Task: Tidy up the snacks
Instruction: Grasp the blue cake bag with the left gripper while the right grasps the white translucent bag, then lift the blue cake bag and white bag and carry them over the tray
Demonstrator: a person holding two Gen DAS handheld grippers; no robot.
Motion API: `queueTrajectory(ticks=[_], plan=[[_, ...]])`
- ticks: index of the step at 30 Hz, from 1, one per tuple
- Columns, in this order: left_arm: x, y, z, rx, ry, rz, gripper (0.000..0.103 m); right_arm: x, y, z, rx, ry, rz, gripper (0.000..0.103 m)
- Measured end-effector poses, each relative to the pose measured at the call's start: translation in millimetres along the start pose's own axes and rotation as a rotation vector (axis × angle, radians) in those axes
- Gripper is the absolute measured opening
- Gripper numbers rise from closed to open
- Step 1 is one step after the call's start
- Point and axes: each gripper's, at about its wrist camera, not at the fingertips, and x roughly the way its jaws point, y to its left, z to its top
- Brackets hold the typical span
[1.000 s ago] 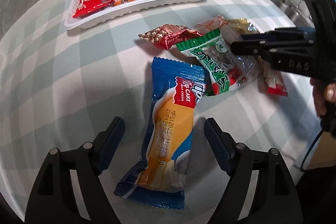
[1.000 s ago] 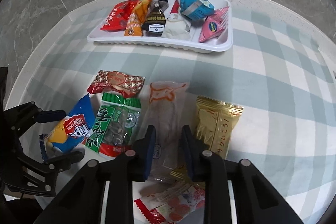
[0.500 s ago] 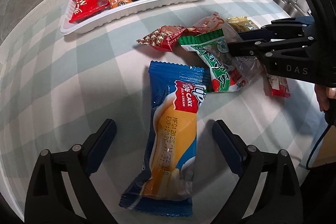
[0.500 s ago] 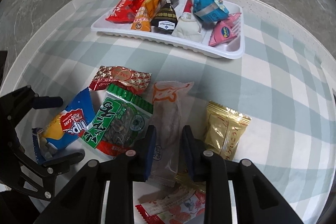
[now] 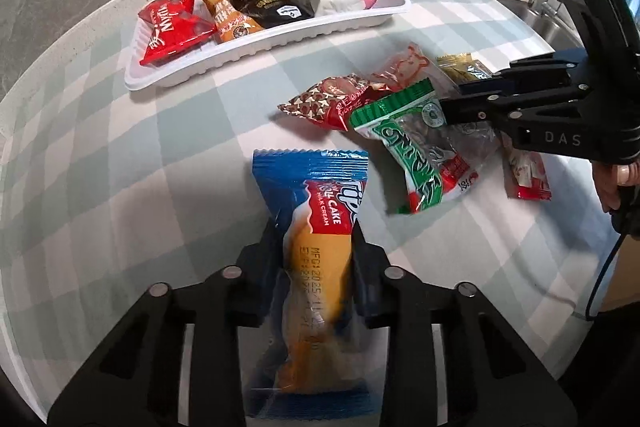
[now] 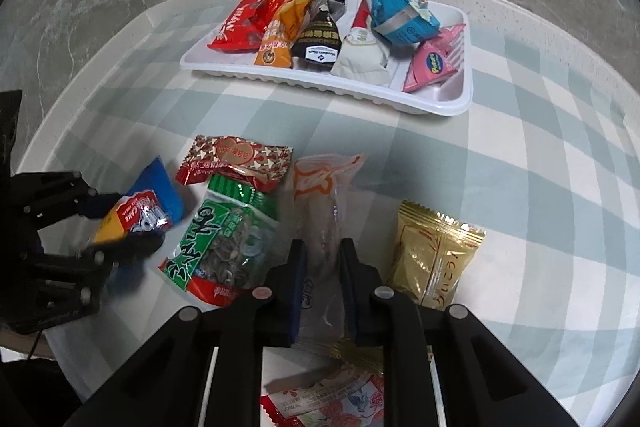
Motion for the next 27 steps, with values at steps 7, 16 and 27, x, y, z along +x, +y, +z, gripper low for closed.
queueTrajectory(ticks=[7, 16, 27], plan=[[-2.8, 13.4, 1.0, -0.056, 0.004, -0.060, 0.027, -10.1, -21.2, -5.1, 0.113, -0.018, 0.094, 0.018], [-24.8, 37.7, 8.8, -0.167, -0.041, -0.142, 0.027, -34.3, -49.8, -7.0, 0.287, -0.074, 0.241, 0.018], [-36.0, 57.2, 30.4, -0.229, -0.073, -0.164, 0.027, -40.4, -53.6, 4.8, 0.342, -0.092, 0.330, 0.018]])
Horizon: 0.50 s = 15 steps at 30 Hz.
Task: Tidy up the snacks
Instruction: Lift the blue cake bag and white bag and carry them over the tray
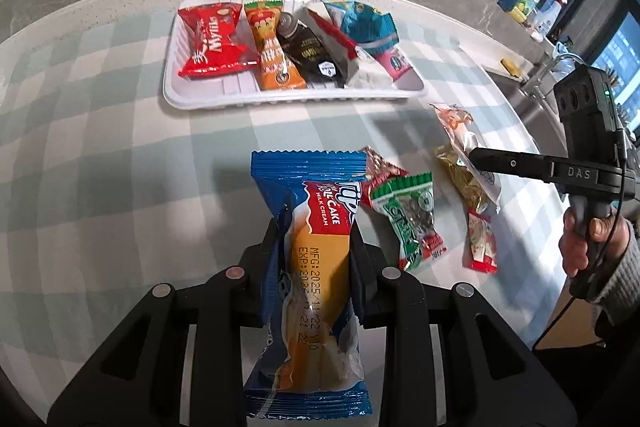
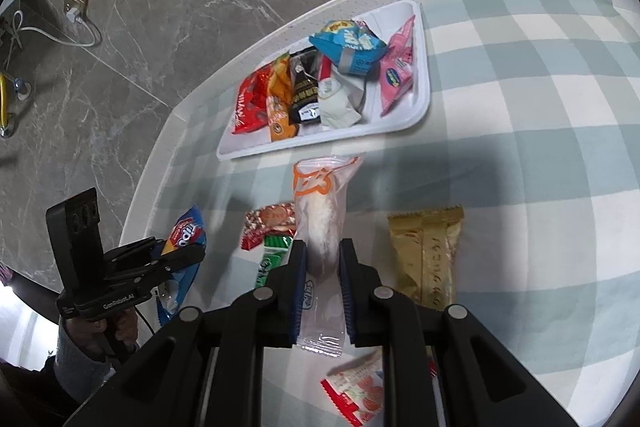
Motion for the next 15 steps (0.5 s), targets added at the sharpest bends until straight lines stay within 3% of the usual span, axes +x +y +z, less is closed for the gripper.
queueTrajectory(ticks=[15], plan=[[-2.9, 13.4, 34.5, -0.008, -0.040, 0.036, 0.027, 3.5, 13.2, 33.4, -0.002, -0.024, 0.066, 0.018]])
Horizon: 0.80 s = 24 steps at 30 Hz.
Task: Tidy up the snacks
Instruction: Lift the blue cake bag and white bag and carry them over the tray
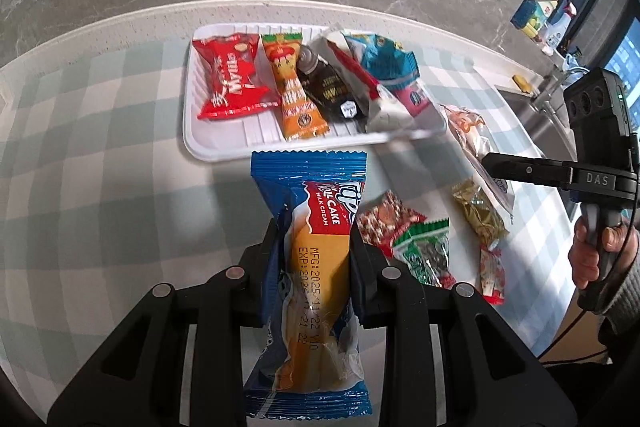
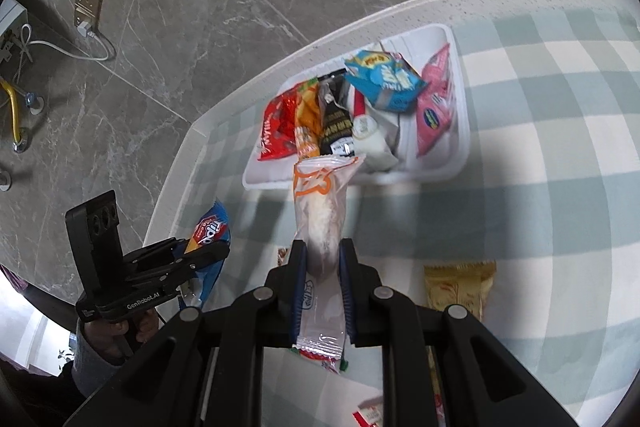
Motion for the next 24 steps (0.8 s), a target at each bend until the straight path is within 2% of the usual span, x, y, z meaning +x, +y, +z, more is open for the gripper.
queueTrajectory(ticks=[24], plan=[[8.6, 22.0, 43.2, -0.018, -0.045, 0.022, 0.027, 25.1, 10.6, 50.5, -0.026, 0.008, 0.005, 0.018]])
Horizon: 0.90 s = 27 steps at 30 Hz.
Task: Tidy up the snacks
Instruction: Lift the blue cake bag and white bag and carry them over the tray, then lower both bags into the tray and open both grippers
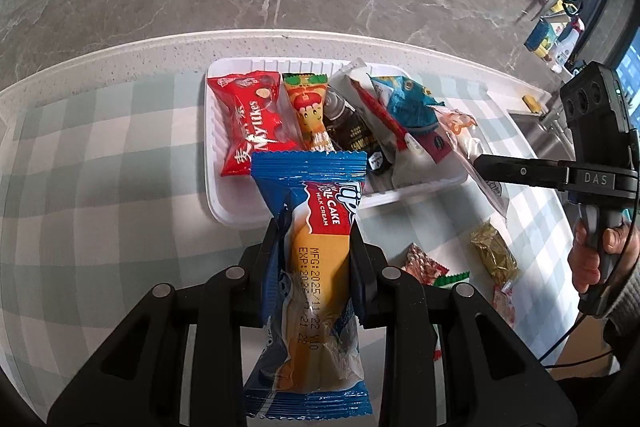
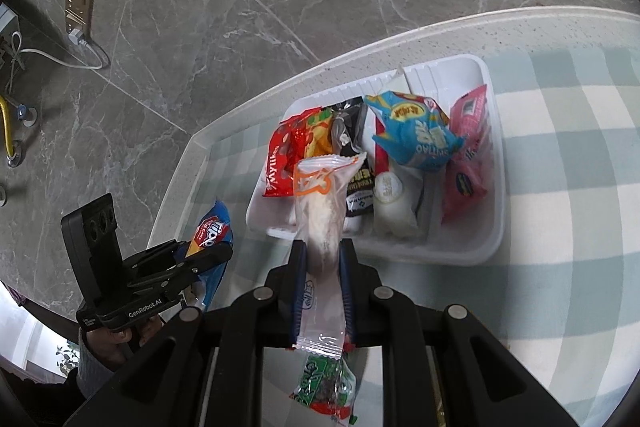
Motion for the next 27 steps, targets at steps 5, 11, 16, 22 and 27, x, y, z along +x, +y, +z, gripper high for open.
queueTrajectory(ticks=[5, 11, 16, 22, 27], plan=[[3.6, 4.2, 6.8, -0.007, -0.003, -0.003, 0.027, 7.4, 1.4, 9.6, -0.010, 0.003, -0.006, 0.018], [10.8, 10.6, 18.9, -0.017, -0.010, 0.000, 0.027, 17.4, 2.8, 19.9, -0.019, 0.011, -0.012, 0.018], [15.9, 17.8, 28.4, -0.034, -0.016, -0.001, 0.027, 24.5, 4.9, 29.5, -0.027, 0.008, -0.012, 0.018], [20.8, 23.5, 36.7, -0.044, -0.019, 0.008, 0.027, 31.9, 7.0, 39.2, -0.033, 0.005, -0.009, 0.018], [24.2, 25.5, 39.8, -0.051, -0.020, 0.011, 0.027, 38.3, 7.1, 44.1, -0.036, 0.012, -0.009, 0.018]])
